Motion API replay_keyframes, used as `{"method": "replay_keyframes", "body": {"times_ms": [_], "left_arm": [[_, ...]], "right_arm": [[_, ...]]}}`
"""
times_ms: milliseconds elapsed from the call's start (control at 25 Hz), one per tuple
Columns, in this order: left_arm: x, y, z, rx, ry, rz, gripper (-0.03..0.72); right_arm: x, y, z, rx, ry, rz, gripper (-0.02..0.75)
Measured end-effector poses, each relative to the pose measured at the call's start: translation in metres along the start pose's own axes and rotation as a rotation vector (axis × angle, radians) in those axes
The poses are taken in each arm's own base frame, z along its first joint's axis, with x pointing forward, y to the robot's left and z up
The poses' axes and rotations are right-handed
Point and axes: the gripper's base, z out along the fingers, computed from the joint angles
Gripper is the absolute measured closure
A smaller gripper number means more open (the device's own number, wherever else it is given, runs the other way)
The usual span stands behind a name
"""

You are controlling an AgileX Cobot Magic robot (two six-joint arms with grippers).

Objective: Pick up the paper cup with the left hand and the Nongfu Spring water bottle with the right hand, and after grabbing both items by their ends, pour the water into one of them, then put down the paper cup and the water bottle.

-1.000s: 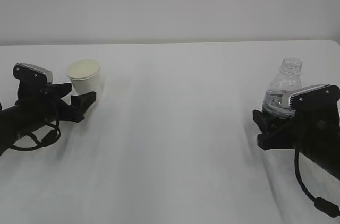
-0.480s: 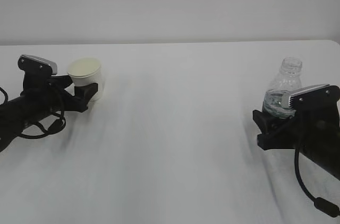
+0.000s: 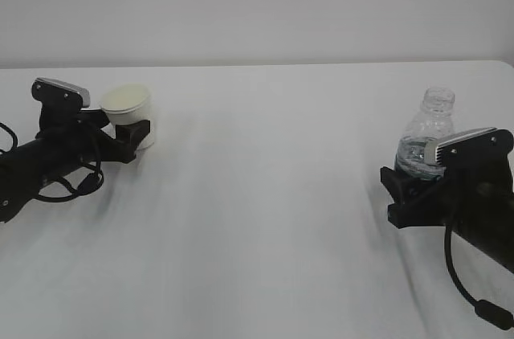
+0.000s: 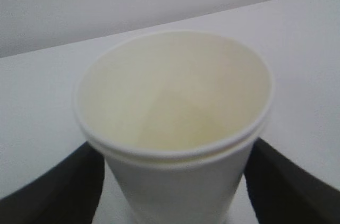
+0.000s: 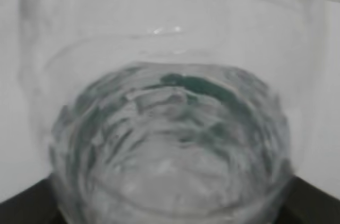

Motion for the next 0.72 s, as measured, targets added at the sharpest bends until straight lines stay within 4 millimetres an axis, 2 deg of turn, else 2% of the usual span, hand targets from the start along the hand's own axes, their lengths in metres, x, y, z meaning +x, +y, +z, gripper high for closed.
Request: {"method": "replay_keyframes", "body": {"times_ms": [440, 720], "left_arm": [[0.008, 0.000, 0.005, 0.010, 0.018, -0.016, 0.097], [0.012, -0.003, 0.017, 0.026, 0.007, -0.008, 0.097]], "right_arm": [[0.000, 0.001, 0.000, -0.009, -0.001, -0.004, 0.246], [0.000, 0.001, 0.000, -0.010, -0.001, -0.005, 0.246]]}}
